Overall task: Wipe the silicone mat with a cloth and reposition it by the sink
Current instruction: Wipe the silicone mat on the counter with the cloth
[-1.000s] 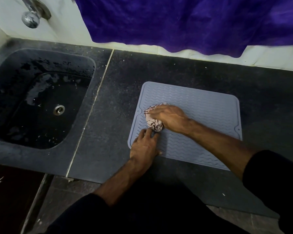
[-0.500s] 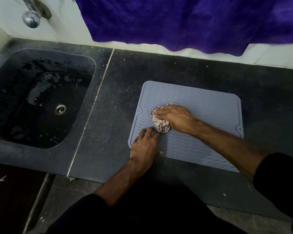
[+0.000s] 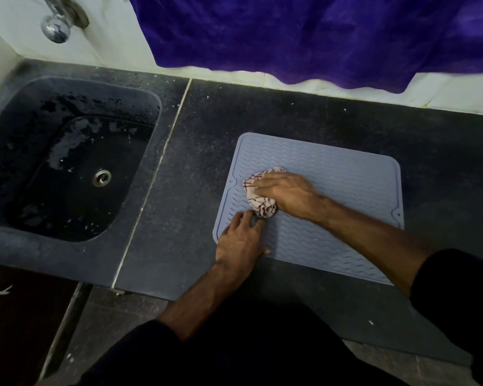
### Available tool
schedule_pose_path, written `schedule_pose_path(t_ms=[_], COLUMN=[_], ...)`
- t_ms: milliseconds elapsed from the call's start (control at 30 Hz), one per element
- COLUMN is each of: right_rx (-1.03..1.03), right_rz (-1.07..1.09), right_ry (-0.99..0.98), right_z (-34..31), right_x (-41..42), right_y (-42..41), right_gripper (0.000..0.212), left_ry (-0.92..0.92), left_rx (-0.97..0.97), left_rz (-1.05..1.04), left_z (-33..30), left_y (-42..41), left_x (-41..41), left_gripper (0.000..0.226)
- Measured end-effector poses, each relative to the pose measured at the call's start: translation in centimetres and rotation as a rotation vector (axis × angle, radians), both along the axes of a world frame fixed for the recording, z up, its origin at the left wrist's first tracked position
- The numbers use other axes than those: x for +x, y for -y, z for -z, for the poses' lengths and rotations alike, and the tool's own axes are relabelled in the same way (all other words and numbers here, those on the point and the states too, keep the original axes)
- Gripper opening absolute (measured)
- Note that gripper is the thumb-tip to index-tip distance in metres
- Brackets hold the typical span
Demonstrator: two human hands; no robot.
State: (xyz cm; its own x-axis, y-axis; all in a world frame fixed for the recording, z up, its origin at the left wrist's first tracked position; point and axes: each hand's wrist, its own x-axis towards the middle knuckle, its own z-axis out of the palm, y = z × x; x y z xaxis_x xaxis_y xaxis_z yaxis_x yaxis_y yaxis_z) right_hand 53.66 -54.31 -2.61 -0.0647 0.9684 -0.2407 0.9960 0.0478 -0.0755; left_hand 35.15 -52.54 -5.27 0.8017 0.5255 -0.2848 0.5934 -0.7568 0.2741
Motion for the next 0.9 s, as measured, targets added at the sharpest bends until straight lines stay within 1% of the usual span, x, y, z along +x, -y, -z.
schedule_pose_path(t_ms=[67,133,200,300,367,467,567,633,667,733,800,900], right_rx=[-0.023,-0.071,-0.074,0.001,-0.025,-0.087,-0.102,-0.081,-0.06,-0.029,-0.042,-0.089], right_rz=[0.03,0.107,0.168,0.122,0.084,0.158,0.241,0.28,0.285,0.225,0.149,0.238], right_ry=[0.016,0.042,0.019,-0.049,-0.042,-0.012,0.045,0.033,0.009,-0.002,0.006,0.008], right_z=[-0.4,-1.0,-1.5,-1.8,-1.7,-1.8,-2.7,-3.1,-3.2,-2.9,-2.3,-2.5], right_x=[0.6,1.3,1.5,0.3,-0.7,-1.0,-0.4,-0.2,-0.3,-0.8,-1.4,-0.8], right_y=[0.1,0.0,-0.3,-1.1,-1.5,-1.3,-0.9,-0.9,-0.9,-0.5,0.3,0.5], right_gripper=[0.053,0.054,0.055,0.059,0.055,0.05,0.045,0.043,0.046,0.05,0.048,0.05], left_ry=[-0.005,-0.021,-0.023,-0.011,0.001,0.022,0.014,0.007,0.007,0.007,0.005,-0.016], left_rx=[-0.021,-0.026,-0.026,0.0,0.022,0.019,0.007,0.009,0.008,0.012,0.017,0.016], left_rz=[-0.006,-0.001,0.004,0.006,-0.002,-0.005,0.009,0.011,0.012,0.004,-0.004,0.009], left_z=[0.2,0.3,0.4,0.3,0.2,0.2,0.3,0.2,0.2,0.2,0.1,-0.1], left_y=[-0.1,-0.1,-0.1,-0.1,0.0,0.0,-0.1,0.0,0.0,0.0,0.1,0.0], left_x=[0.0,0.0,0.0,0.0,0.0,-0.1,-0.1,-0.1,-0.1,0.0,0.0,0.1], left_gripper=[0.079,0.077,0.077,0.077,0.076,0.074,0.076,0.076,0.076,0.077,0.081,0.08])
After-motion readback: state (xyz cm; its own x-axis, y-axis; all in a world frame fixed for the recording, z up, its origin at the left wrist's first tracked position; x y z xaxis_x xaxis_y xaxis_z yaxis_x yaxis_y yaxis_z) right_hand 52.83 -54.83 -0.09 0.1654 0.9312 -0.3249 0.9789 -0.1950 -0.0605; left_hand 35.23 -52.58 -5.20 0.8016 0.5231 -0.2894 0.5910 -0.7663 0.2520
